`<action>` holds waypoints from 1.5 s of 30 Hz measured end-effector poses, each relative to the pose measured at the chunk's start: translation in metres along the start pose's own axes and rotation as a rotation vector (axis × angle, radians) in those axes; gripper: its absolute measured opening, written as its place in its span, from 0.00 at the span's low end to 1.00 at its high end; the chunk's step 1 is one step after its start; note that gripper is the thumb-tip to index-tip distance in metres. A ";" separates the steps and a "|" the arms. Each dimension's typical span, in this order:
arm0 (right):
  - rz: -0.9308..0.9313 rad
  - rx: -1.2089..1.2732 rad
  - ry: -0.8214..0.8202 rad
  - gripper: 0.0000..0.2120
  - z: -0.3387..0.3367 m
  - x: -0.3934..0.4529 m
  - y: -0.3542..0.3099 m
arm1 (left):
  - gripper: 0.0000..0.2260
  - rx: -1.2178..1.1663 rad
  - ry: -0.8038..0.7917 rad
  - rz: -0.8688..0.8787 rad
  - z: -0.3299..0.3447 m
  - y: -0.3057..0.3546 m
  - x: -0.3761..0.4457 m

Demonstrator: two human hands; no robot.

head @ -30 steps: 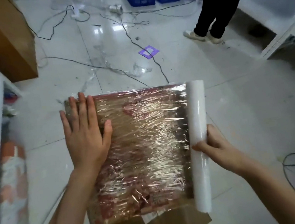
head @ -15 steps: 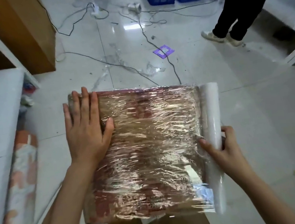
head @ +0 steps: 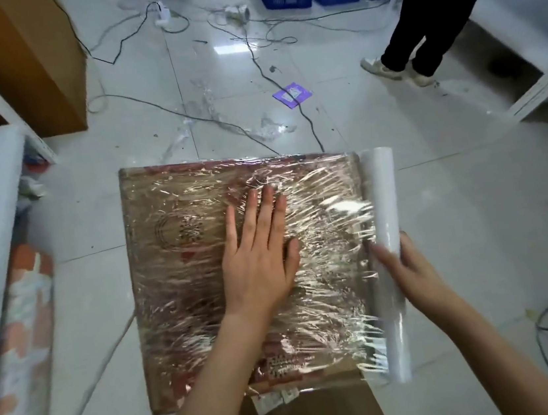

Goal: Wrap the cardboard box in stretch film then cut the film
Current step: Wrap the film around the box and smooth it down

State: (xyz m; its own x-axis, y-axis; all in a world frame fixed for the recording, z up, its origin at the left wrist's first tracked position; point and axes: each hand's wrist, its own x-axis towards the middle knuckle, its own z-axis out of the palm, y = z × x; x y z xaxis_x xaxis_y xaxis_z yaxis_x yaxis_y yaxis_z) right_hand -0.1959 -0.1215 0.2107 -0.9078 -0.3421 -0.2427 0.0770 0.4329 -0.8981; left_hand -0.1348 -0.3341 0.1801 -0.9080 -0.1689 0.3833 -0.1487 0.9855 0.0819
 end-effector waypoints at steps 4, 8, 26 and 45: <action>0.067 0.119 -0.097 0.16 -0.010 0.009 0.001 | 0.27 -0.050 0.067 0.024 -0.008 0.017 0.013; 0.030 0.094 -0.082 0.08 -0.011 0.005 0.006 | 0.26 -0.062 -0.002 0.179 0.005 0.043 0.024; -0.071 0.000 -0.056 0.10 -0.018 0.003 0.004 | 0.27 -0.088 -0.098 0.195 0.017 0.071 -0.068; 0.113 -0.062 -0.005 0.13 -0.026 0.008 -0.010 | 0.28 -0.034 -0.094 -0.055 0.010 0.037 0.018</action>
State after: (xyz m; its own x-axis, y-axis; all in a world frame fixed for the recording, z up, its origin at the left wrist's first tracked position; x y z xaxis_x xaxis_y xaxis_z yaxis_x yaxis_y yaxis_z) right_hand -0.2145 -0.1063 0.2270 -0.8927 -0.2920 -0.3432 0.1534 0.5193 -0.8407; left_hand -0.1599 -0.3008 0.1811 -0.9318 -0.2188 0.2896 -0.1875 0.9733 0.1321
